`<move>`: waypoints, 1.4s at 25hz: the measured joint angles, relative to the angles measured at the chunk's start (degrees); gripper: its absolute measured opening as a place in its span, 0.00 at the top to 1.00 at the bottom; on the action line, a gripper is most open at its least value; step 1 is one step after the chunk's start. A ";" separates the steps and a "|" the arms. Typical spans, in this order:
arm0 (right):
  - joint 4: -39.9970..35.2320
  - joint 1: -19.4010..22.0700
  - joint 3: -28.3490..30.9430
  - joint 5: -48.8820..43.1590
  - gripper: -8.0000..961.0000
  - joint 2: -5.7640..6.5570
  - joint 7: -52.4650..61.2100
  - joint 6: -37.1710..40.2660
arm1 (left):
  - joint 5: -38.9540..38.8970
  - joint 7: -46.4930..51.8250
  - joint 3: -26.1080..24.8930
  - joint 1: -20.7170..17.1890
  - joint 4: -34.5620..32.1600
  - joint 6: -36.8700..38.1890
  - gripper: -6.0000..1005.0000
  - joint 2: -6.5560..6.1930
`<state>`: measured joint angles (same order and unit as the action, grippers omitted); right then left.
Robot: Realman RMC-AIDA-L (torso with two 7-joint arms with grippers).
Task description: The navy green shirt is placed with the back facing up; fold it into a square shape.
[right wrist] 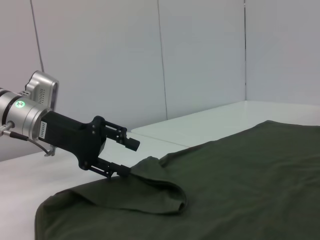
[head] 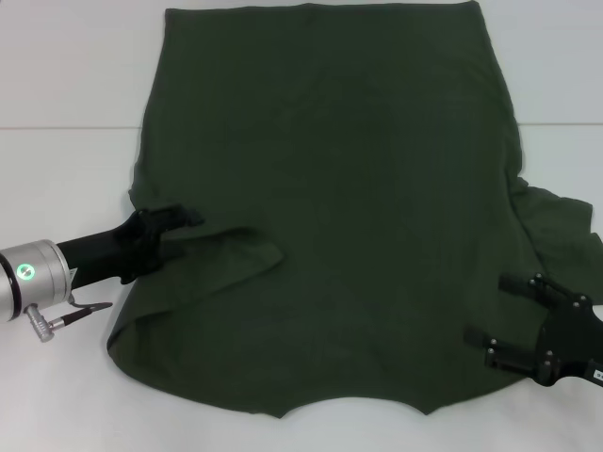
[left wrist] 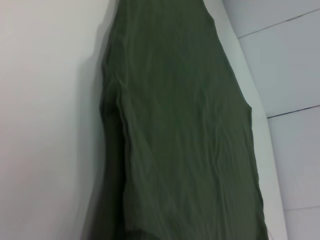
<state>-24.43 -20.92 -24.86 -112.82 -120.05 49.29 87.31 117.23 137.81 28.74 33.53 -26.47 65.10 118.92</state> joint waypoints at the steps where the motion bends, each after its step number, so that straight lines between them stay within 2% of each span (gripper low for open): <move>1: 0.00 0.01 0.03 -0.01 0.01 0.00 -0.02 -0.02 | 0.02 0.01 0.00 0.02 0.10 -0.40 0.34 0.04; 8: 0.00 0.08 0.09 -0.05 0.01 0.00 -0.07 -0.13 | 0.03 -0.08 0.49 0.35 1.57 -5.79 0.34 0.53; 28: 0.00 0.35 -0.10 -0.08 0.01 0.00 -0.16 -0.12 | -0.34 0.03 1.22 2.48 2.99 -11.42 0.34 0.66; 35: 0.00 0.23 -0.26 -0.12 0.01 0.00 -0.14 -0.12 | -0.45 -0.67 1.10 5.05 2.77 -13.42 0.34 0.80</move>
<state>-24.43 -20.68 -25.12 -112.94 -120.05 49.15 87.19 116.79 137.14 29.84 38.58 -23.70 51.67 119.72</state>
